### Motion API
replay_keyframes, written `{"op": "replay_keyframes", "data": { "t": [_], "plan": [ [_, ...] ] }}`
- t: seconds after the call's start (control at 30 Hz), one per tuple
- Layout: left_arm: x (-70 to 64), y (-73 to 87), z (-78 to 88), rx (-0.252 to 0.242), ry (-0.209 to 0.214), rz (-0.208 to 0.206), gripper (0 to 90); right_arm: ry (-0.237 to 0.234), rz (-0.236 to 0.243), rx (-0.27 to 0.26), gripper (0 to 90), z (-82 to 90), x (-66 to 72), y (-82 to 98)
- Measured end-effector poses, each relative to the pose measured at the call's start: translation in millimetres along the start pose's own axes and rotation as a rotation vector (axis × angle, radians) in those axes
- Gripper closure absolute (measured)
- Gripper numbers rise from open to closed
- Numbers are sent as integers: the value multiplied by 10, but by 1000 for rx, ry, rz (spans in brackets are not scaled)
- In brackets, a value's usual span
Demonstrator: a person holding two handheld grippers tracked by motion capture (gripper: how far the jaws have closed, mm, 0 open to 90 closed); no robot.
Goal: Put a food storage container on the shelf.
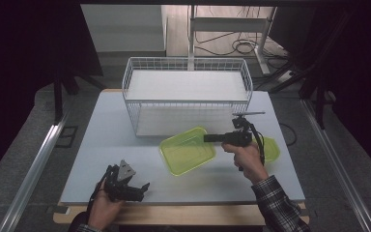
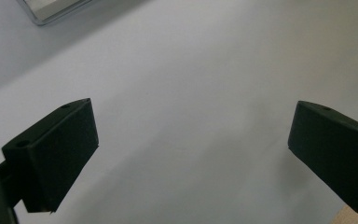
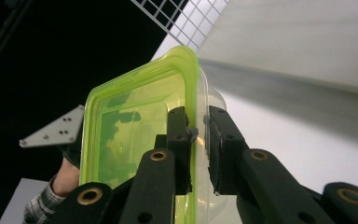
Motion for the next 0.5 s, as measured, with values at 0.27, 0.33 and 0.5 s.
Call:
{"op": "replay_keyframes", "data": {
  "t": [0.27,0.33,0.5],
  "plan": [
    [-2,2,1,0,0,-1,11,16,27,-38,799,75,134,-177],
    [-2,2,-1,6,0,-6,10,20,30,-52,799,100,164,-228],
    [-2,2,-3,6,1,-9,9,10,21,-79,800,140,216,-332]
  ]
}}
Point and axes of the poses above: each handheld gripper's, and its own axes: z roughly backward along the jaws, y roughly out of its underside, x roughly to its left, the point moved 1 cm from there along -z, roughly forward along the jaws, and after that the axes turned 6 degrees about -y, right-handed, at the moved point
